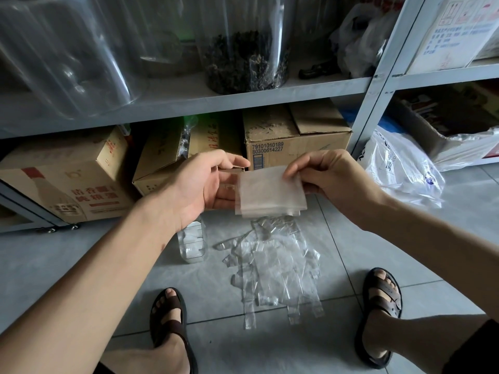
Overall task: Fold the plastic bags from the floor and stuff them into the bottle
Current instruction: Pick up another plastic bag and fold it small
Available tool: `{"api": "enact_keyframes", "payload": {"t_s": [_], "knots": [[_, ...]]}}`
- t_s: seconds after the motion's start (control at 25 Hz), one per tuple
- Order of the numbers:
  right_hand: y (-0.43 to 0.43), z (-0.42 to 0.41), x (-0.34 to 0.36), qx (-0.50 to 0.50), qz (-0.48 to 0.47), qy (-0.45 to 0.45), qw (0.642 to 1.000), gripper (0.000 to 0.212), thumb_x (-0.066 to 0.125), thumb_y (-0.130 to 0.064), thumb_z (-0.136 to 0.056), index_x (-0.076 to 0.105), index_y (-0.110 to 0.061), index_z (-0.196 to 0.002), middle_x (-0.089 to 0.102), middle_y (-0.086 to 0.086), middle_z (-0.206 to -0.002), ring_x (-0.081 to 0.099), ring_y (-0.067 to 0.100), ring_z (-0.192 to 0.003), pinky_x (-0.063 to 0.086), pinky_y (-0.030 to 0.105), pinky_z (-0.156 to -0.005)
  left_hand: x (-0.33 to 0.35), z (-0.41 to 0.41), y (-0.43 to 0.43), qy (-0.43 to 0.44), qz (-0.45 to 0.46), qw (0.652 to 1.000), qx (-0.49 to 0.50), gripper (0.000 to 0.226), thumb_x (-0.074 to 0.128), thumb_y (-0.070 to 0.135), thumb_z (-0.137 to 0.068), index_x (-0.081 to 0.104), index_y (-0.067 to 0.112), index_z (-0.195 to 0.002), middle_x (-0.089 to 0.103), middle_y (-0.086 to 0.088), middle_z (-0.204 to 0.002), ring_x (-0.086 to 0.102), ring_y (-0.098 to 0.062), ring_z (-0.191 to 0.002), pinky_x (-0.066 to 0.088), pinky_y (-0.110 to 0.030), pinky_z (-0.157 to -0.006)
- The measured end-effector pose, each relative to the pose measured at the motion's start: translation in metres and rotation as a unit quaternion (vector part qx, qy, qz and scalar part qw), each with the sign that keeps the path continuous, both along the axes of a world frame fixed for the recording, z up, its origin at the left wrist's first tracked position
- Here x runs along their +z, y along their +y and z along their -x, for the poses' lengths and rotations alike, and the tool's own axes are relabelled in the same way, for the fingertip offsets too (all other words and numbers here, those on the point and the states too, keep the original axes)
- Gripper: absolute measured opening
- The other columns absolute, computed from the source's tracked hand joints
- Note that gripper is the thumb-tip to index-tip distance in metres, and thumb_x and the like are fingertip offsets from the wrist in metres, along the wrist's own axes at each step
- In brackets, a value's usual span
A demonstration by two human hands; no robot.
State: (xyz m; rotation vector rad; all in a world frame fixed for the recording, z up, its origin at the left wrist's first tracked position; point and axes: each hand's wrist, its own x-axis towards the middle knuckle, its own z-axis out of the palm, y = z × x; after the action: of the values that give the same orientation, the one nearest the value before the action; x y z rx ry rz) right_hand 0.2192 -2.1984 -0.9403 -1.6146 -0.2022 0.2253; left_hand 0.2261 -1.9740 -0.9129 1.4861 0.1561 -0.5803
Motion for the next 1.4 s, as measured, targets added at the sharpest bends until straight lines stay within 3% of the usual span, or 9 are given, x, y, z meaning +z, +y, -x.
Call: {"api": "enact_keyframes", "payload": {"t_s": [0.12, 0.24, 0.32, 0.44, 0.56, 0.68, 0.96, 1.2, 1.4], "knots": [[0.002, 0.0, 0.0, -0.005, 0.029, -0.034, 0.999, 0.04, 0.043, 0.017, -0.092, 0.072, -0.007, -0.077, 0.073, -0.004, -0.078, 0.069, 0.012, -0.078, 0.056, 0.02, -0.072, -0.003, 0.002, -0.003, -0.002, -0.044, 0.999, -0.01, 0.024, 0.059, 0.026, -0.094, 0.067, 0.007, -0.107, 0.068, -0.014, -0.089, 0.066, -0.026, -0.07, 0.057, -0.03, -0.055], [0.004, 0.001, -0.001, -0.007, 0.058, -0.065, 0.996, 0.044, 0.045, 0.019, -0.09, 0.074, -0.011, -0.076, 0.074, -0.003, -0.08, 0.07, 0.012, -0.078, 0.055, 0.019, -0.072, -0.008, 0.004, -0.006, -0.024, -0.089, 0.996, 0.003, 0.031, 0.071, 0.021, -0.084, 0.073, -0.001, -0.106, 0.074, -0.013, -0.087, 0.069, -0.022, -0.07, 0.058, -0.029, -0.059], [0.005, 0.003, 0.0, -0.004, 0.073, -0.076, 0.994, 0.044, 0.046, 0.019, -0.089, 0.075, -0.012, -0.076, 0.075, -0.002, -0.081, 0.07, 0.013, -0.079, 0.055, 0.019, -0.073, -0.008, 0.004, -0.006, -0.035, -0.095, 0.995, 0.012, 0.022, 0.071, 0.013, -0.087, 0.074, -0.002, -0.102, 0.074, -0.011, -0.082, 0.068, -0.017, -0.063, 0.057, -0.025, -0.056], [0.003, 0.001, 0.0, -0.012, 0.051, -0.054, 0.997, 0.041, 0.045, 0.012, -0.089, 0.071, -0.013, -0.07, 0.074, 0.012, -0.089, 0.07, 0.023, -0.089, 0.058, 0.03, -0.082, -0.011, 0.002, -0.006, -0.075, -0.119, 0.99, 0.02, 0.008, 0.073, 0.015, -0.085, 0.077, 0.008, -0.088, 0.075, -0.006, -0.078, 0.066, -0.014, -0.066, 0.054, -0.03, -0.071], [0.003, -0.001, 0.003, -0.023, -0.034, 0.005, 0.999, 0.022, 0.049, -0.007, -0.085, 0.066, -0.017, -0.075, 0.068, 0.024, -0.1, 0.064, 0.028, -0.09, 0.053, 0.039, -0.082, -0.009, 0.006, -0.008, -0.086, -0.097, 0.991, 0.018, 0.014, 0.078, 0.025, -0.073, 0.079, 0.014, -0.081, 0.076, -0.008, -0.081, 0.066, -0.016, -0.065, 0.057, -0.028, -0.063], [0.007, 0.004, 0.001, -0.026, 0.009, 0.006, 1.0, 0.006, 0.063, -0.015, -0.095, 0.068, -0.014, -0.092, 0.07, 0.003, -0.084, 0.064, 0.012, -0.079, 0.053, 0.027, -0.071, -0.01, 0.008, -0.012, -0.094, -0.096, 0.991, 0.008, 0.018, 0.078, 0.027, -0.073, 0.081, 0.014, -0.085, 0.077, -0.015, -0.091, 0.067, -0.02, -0.071, 0.058, -0.03, -0.066], [0.008, 0.002, -0.001, -0.081, 0.011, 0.005, 0.997, 0.009, 0.066, -0.01, -0.092, 0.072, -0.009, -0.086, 0.072, -0.002, -0.074, 0.066, 0.007, -0.068, 0.053, 0.018, -0.063, -0.007, 0.008, -0.012, -0.082, -0.075, 0.993, 0.043, 0.005, 0.076, 0.013, -0.081, 0.081, 0.013, -0.083, 0.075, -0.02, -0.093, 0.069, -0.023, -0.07, 0.061, -0.031, -0.063], [0.007, 0.003, -0.006, -0.04, -0.066, 0.082, 0.994, 0.025, 0.07, -0.02, -0.086, 0.069, -0.005, -0.106, 0.075, 0.01, -0.099, 0.072, 0.022, -0.089, 0.059, 0.034, -0.079, -0.008, 0.007, -0.011, -0.084, -0.064, 0.991, 0.081, 0.008, 0.074, 0.01, -0.085, 0.08, 0.015, -0.084, 0.076, -0.01, -0.078, 0.068, -0.017, -0.06, 0.061, -0.03, -0.057], [0.012, 0.005, -0.008, -0.029, -0.086, 0.114, 0.989, 0.027, 0.069, 0.001, -0.084, 0.066, 0.001, -0.111, 0.074, 0.016, -0.104, 0.072, 0.028, -0.095, 0.06, 0.036, -0.085, -0.01, 0.004, -0.008, -0.082, -0.059, 0.99, 0.102, 0.005, 0.071, 0.007, -0.088, 0.074, 0.008, -0.084, 0.074, -0.012, -0.078, 0.069, -0.02, -0.062, 0.061, -0.031, -0.056]]}}
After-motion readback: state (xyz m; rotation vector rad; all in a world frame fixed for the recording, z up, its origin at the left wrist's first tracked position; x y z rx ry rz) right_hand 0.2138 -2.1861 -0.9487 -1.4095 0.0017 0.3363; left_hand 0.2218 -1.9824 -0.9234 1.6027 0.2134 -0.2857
